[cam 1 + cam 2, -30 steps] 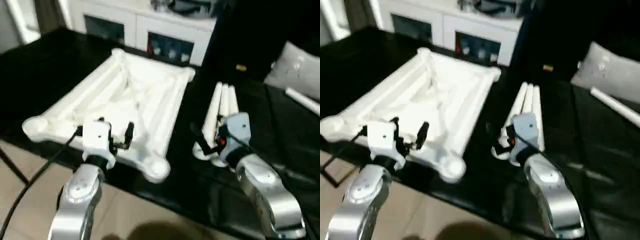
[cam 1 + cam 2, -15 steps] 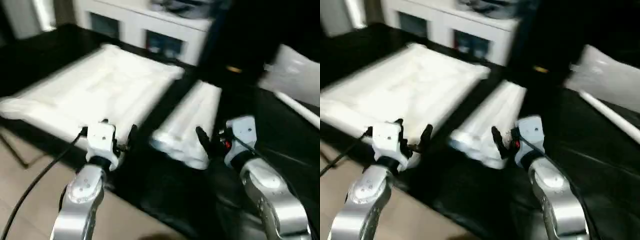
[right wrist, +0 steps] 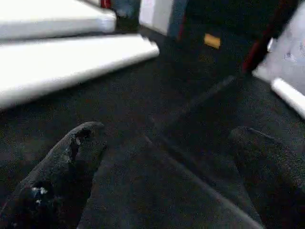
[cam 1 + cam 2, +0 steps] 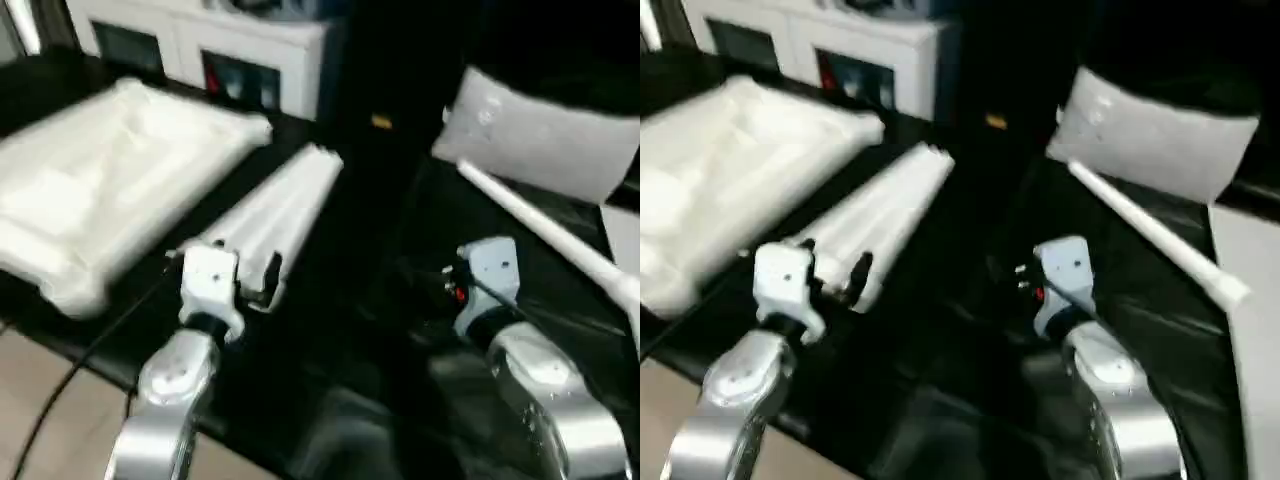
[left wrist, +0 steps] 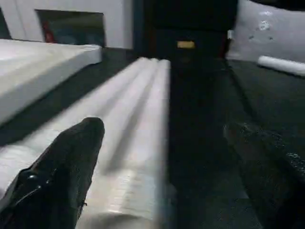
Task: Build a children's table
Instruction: Move to table
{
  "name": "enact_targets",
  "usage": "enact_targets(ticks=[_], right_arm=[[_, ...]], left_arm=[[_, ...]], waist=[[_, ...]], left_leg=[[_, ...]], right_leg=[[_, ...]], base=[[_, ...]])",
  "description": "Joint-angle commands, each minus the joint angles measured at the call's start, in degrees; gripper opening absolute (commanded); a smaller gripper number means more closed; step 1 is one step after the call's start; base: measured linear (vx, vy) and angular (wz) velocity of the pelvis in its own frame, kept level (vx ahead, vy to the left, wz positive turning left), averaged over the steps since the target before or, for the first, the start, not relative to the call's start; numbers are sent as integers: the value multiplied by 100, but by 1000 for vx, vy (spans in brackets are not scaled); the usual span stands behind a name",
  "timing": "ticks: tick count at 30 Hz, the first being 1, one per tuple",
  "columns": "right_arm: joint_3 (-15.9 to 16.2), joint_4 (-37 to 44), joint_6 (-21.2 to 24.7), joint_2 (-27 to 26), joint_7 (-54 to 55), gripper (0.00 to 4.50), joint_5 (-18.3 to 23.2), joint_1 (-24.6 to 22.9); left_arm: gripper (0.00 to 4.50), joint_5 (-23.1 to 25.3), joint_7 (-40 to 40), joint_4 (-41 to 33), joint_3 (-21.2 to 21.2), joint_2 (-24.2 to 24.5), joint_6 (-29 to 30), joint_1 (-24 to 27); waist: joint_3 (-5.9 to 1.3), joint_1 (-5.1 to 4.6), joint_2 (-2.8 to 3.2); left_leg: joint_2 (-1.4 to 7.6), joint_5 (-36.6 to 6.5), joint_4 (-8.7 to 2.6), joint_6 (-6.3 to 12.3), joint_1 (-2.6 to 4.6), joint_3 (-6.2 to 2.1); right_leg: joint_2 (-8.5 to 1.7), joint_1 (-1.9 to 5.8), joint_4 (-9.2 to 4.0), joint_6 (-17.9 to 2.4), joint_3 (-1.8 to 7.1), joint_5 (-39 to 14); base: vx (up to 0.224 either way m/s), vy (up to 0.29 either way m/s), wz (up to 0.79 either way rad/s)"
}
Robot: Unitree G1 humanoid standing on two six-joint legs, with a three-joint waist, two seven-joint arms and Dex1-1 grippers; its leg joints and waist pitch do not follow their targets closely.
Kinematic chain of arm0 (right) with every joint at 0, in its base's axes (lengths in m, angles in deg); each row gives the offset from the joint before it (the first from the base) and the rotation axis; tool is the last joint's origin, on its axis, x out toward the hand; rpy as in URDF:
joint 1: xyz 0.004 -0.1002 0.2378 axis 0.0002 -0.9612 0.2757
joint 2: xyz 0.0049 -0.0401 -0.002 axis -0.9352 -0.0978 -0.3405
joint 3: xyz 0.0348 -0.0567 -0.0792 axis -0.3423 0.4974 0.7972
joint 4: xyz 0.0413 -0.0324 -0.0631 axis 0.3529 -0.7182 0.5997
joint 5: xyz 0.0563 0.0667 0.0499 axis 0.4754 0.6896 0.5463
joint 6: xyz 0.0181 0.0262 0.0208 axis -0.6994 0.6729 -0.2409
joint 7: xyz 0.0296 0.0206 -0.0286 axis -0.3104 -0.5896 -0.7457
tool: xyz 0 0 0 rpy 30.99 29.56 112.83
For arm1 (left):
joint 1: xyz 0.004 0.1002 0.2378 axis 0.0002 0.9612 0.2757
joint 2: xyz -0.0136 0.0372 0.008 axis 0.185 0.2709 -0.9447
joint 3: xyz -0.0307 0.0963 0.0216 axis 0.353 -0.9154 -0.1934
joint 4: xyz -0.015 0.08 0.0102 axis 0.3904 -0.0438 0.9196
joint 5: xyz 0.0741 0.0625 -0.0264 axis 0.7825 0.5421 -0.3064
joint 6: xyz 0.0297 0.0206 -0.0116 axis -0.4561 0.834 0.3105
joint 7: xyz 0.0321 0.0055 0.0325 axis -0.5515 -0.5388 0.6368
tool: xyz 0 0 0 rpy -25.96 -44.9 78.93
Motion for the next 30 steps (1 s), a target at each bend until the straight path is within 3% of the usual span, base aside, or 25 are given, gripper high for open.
enact_targets(ticks=[1, 2, 3, 4, 5, 6, 7, 8, 9, 10, 11, 12, 13, 14, 15, 17, 18, 19, 20, 21, 22, 23, 26, 28, 30], right_arm=[[-6, 113, 37, -76, 58, 450, -17, 64], [-37, 114, 49, -112, 81, 450, 9, 56], [-49, 159, 99, -124, 76, 450, 43, 18], [-33, 188, 112, -107, 59, 450, 43, 0], [-15, 219, 126, -96, 44, 450, 40, -14], [-12, 224, 128, -94, 42, 450, 40, -15], [-3, 241, 136, -91, 36, 450, 43, -19], [-21, 267, 145, -113, 28, 450, 89, -15], [-44, 282, 138, -133, 29, 450, 130, -13], [-48, 285, 136, -136, 29, 450, 137, -13], [-89, 313, 135, -172, 28, 450, 209, -15], [-111, 347, 157, -218, 22, 450, 267, -11], [-111, 347, 157, -218, 22, 450, 267, -11], [-108, 376, 169, -258, 2, 450, 307, -5], [-42, 398, 213, -290, -55, 450, 360, 31], [-15, 405, 232, -292, -80, 450, 373, 44], [75, 413, 253, -293, -99, 450, 349, 119], [112, 416, 259, -293, -102, 450, 335, 152], [131, 395, 256, -310, -61, 450, 300, 251], [103, 343, 256, -327, 4, 450, 261, 365], [79, 324, 277, -342, 14, 450, 260, 398], [-34, 211, 371, -384, 73, 450, 233, 557], [-217, -74, 434, -347, 185, 450, 180, 875], [-318, -248, 440, -285, 234, 450, 203, 1077], [-578, -829, 293, -111, 266, 450, 248, 1627]], left_arm=[[448, -5, -40, -79, 56, 70, 42, 7], [448, -9, -43, -86, 57, 75, 43, 13], [448, -3, -67, -108, 58, 84, 44, 45], [448, 0, -74, -118, 54, 85, 43, 61], [448, -11, -81, -128, 57, 83, 41, 75], [448, -14, -82, -130, 57, 82, 40, 77], [448, -24, -84, -135, 63, 79, 46, 82], [448, -42, -82, -142, 74, 72, 78, 86], [448, -46, -86, -146, 74, 74, 87, 93], [448, -47, -86, -147, 73, 75, 88, 95], [448, -48, -95, -155, 55, 93, 92, 106], [448, -79, -152, -172, 40, 126, 112, 107], [448, -79, -152, -172, 40, 126, 112, 107], [448, -109, -251, -196, 11, 187, 151, 103], [448, -34, -464, -214, -113, 402, 185, 101], [448, -4, -533, -219, -147, 462, 193, 103], [448, -40, -681, -237, -150, 550, 221, 88], [448, -65, -735, -245, -142, 576, 233, 81], [448, -153, -841, -286, -104, 621, 290, 46], [448, -248, -959, -337, -79, 677, 388, 2], [448, -290, -1001, -351, -77, 700, 429, -9], [448, -442, -1195, -419, -90, 818, 580, -54], [448, -555, -1480, -555, -171, 1080, 752, -100], [448, -594, -1588, -616, -182, 1176, 836, -124], [448, -683, -1787, -681, -155, 1296, 924, -196]], waist=[[-169, 142, -99], [-84, 106, -58], [-164, 150, 171], [-199, 177, 347], [-193, 89, 574], [-277, 60, 457], [-235, -22, 404], [-261, 31, 396], [-240, 69, 354], [-282, 93, 72], [-239, 203, 3], [-223, 326, -57], [-223, 326, -57], [-202, 287, 12], [-220, 273, 49], [-212, 258, 88], [-187, 235, 164], [-180, 230, 181], [-187, 212, 262], [-186, 188, 275], [-188, 162, 335], [-146, 146, 359], [-105, 101, 346], [-86, 77, 311], [-101, 41, 289]], left_leg=[[-346, -611, 153, -102, 31, 380], [-227, -1262, -119, -365, 311, 404], [-35, -1001, -562, -208, 320, 310], [228, -639, -898, -184, 502, 205], [1875, -120, -1822, 354, 889, -776], [2137, 412, -1754, 403, 1049, -855], [1625, 1645, -1591, 917, 993, -652], [1061, 2558, -1436, 1617, 920, -328], [797, 2696, -1382, 1832, 770, -154], [86, 1979, -999, 1511, 511, 193], [-232, 642, -633, 709, 156, 244], [-85, 445, -839, -378, 254, 145], [-85, 445, -839, -378, 254, 145], [-59, 256, -1139, -1083, 184, 125], [-5, 84, -1226, -1222, 256, 147], [44, 51, -1333, -1359, 270, 169], [83, -104, -1432, -1522, 289, 194], [91, -143, -1470, -1564, 276, 184], [158, -150, -1538, -1689, 308, 171], [176, -187, -1552, -1727, 317, 166], [207, -224, -1605, -1788, 333, 144], [221, -547, -1638, -1836, 390, 158], [222, -1208, -1681, -1776, 434, 184], [209, -1432, -1694, -1730, 429, 198], [189, -1427, -1668, -1688, 436, 216]], right_leg=[[-625, 247, -993, -2795, 143, -886], [-685, 241, -1153, -2312, 367, -1338], [-652, 497, -1265, -1532, 421, -1622], [-444, 472, -1272, -887, 288, -1414], [10, -34, -86, 430, -125, -1254], [-75, -398, 501, 764, -3, -1336], [-148, -709, 919, 614, 271, -880], [-89, -690, 675, 322, 405, -104], [-69, -558, 407, 202, 494, 254], [-124, -206, -308, 37, 722, 957], [-759, 124, -749, 116, 982, 160], [-621, 20, -758, 753, 889, -1086], [-621, 20, -758, 753, 889, -1086], [-307, 77, -744, 1668, 832, -2112], [-183, 0, -743, 1713, 865, -2167], [-60, -2, -678, 1465, 818, -1655], [33, 3, -648, 1007, 728, -1091], [52, 30, -609, 830, 705, -1019], [87, 32, -562, 422, 655, -796], [95, 37, -552, 249, 644, -672], [99, 65, -525, -36, 612, -406], [115, 17, -548, -201, 607, -511], [85, -2, -644, -257, 611, -1100], [62, -2, -684, -203, 611, -1491], [49, -10, -698, -154, 613, -1667]], base=[[-72, -360, 26], [-72, -360, 26], [-65, -308, 14], [-83, -284, 10], [-83, -284, 10], [-82, -280, 11], [-75, -259, -2], [-75, -259, -2], [-83, -248, -4], [-84, -297, -12], [-84, -297, -12], [-87, -314, -17], [-83, -282, -19], [-83, -282, -19], [-70, -221, -9], [-48, -133, 10], [-35, -52, 9], [0, 0, 0], [0, 0, 0], [-33, 63, -3], [-39, 62, -3], [-39, 62, -3], [-15, 19, -1], [0, 0, 0], [0, 0, 0]])
